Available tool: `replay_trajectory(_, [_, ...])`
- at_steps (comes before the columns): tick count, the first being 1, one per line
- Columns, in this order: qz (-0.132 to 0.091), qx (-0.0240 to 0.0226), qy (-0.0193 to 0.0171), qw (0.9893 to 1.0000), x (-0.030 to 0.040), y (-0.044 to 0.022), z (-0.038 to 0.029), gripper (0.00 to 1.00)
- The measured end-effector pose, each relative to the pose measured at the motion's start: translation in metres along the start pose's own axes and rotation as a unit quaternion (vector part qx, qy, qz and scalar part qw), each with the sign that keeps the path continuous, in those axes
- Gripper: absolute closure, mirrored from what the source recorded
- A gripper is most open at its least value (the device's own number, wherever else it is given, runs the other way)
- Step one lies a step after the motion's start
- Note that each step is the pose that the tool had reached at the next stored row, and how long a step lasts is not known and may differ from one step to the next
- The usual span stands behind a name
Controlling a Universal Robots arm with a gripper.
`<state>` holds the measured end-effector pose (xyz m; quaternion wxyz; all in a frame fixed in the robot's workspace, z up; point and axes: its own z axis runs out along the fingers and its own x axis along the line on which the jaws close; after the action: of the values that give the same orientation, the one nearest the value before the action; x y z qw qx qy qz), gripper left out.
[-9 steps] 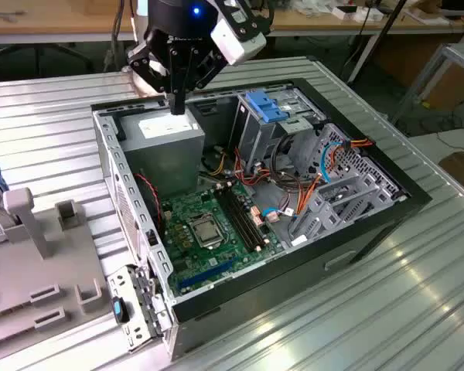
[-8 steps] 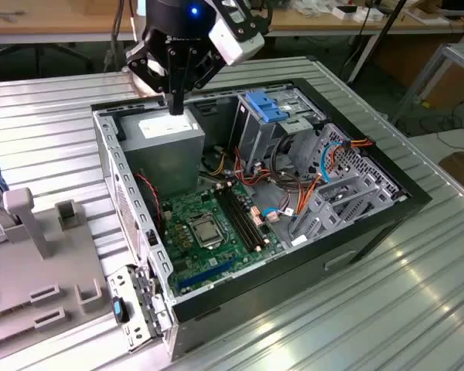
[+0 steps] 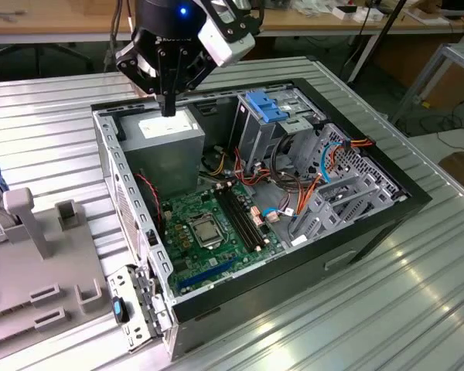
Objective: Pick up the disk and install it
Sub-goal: 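Reach for the disk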
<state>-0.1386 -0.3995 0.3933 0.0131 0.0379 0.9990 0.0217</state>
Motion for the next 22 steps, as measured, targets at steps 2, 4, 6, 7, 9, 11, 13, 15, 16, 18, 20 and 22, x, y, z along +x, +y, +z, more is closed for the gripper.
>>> replay_trajectory(2, [0.0, 0.0, 0.0, 1.0, 0.0015, -0.0001, 0.0, 0.89])
replay_trajectory(4, [0.0, 0.0, 0.0, 1.0, 0.0096, -0.0012, -0.0002, 0.89])
replay_trajectory(6, [0.0, 0.0, 0.0, 1.0, 0.0141, -0.0017, -0.0003, 0.89])
replay_trajectory(7, [0.0, 0.0, 0.0, 1.0, 0.0158, -0.0018, -0.0004, 0.89])
replay_trajectory(9, [0.0, 0.0, 0.0, 1.0, 0.0198, -0.0022, -0.0005, 0.89])
replay_trajectory(11, [0.0, 0.0, 0.0, 1.0, 0.0261, -0.0027, -0.0006, 0.89])
replay_trajectory(13, [0.0, 0.0, 0.0, 1.0, 0.0336, -0.0024, -0.0007, 0.89])
replay_trajectory(15, [0.0, 0.0, 0.0, 1.0, 0.0394, -0.0023, -0.0008, 0.89])
replay_trajectory(16, [0.0, 0.0, 0.0, 1.0, 0.0443, -0.0026, -0.0009, 0.89])
replay_trajectory(18, [0.0, 0.0, 0.0, 1.0, 0.0496, -0.003, -0.001, 0.89])
replay_trajectory(20, [0.0, 0.0, 0.0, 1.0, 0.0563, -0.0035, -0.0012, 0.89])
replay_trajectory(22, [0.0, 0.0, 0.0, 1.0, 0.0595, -0.0038, -0.0012, 0.89])
